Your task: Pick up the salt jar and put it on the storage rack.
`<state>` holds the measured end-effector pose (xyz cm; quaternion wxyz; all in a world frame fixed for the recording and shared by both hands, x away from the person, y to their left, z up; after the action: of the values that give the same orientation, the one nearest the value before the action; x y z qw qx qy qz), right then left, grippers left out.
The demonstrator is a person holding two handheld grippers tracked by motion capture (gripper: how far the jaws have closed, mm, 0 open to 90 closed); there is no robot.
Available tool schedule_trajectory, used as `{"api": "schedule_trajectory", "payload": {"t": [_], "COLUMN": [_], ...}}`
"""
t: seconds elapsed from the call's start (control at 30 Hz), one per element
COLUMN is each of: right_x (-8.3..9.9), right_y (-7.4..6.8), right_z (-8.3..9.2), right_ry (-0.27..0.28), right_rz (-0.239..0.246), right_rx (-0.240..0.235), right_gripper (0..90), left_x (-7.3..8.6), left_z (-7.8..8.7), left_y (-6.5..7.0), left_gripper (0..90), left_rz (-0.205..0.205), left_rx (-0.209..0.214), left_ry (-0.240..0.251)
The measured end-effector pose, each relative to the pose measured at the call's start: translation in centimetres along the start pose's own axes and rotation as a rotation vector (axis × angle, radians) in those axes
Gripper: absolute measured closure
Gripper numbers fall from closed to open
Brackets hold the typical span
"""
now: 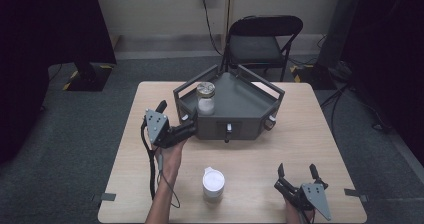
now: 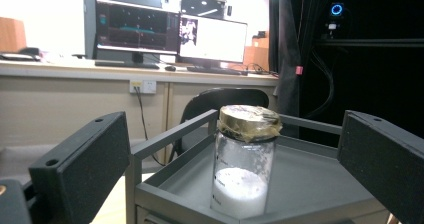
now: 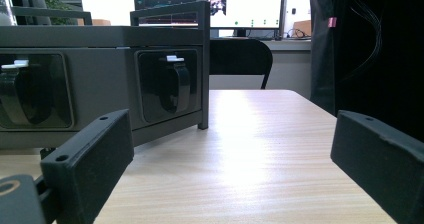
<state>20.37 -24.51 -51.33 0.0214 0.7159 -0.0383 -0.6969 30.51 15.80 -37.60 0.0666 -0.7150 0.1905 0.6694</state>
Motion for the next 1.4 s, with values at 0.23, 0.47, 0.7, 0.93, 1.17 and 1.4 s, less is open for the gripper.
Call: {"api": "schedule_trajectory", "payload": {"t": [0.23,0.47,0.7,0.93,1.17,1.4], "right_x": [0.0,0.0,0.0,0.0,0.0,0.0], "right_y": [0.0,0.0,0.0,0.0,0.0,0.0], "right_z": [0.0,0.0,0.0,0.0,0.0,0.0], "right_ry": [0.001,0.001,0.001,0.001,0.002,0.002], "right_rz": [0.0,-0.001,-0.001,0.0,0.0,0.0], "right_rx": [0.001,0.001,0.001,0.0,-0.002,-0.002], "right_gripper": [2.0,1.9,1.9,1.8,1.8,1.8], "left_x": [0.9,2.2,3.4,5.0,6.0,7.1], "left_z": [1.2,2.8,4.4,5.8,6.8,7.8], "left_y": [0.2,0.7,0.9,1.0,0.9,1.0], "left_gripper": [0.2,0.0,0.1,0.1,0.2,0.2], "left_rz": [0.017,-0.019,-0.015,-0.018,-0.024,-0.023], "left_rx": [-0.004,-0.049,-0.068,-0.09,-0.104,-0.115], "left_ry": [-0.009,-0.013,-0.004,0.004,0.006,0.018]}}
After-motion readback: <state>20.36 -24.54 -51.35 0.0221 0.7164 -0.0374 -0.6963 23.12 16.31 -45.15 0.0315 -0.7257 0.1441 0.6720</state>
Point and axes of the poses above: each handheld gripper's, and its own axes: z roughly backward along the jaws, x roughly out of its underside, y roughly to its right, the point moved 7 cm from there along -z, roughly forward along the jaws, and after that the axes turned 4 degrees about z, right-handed, at the moved point
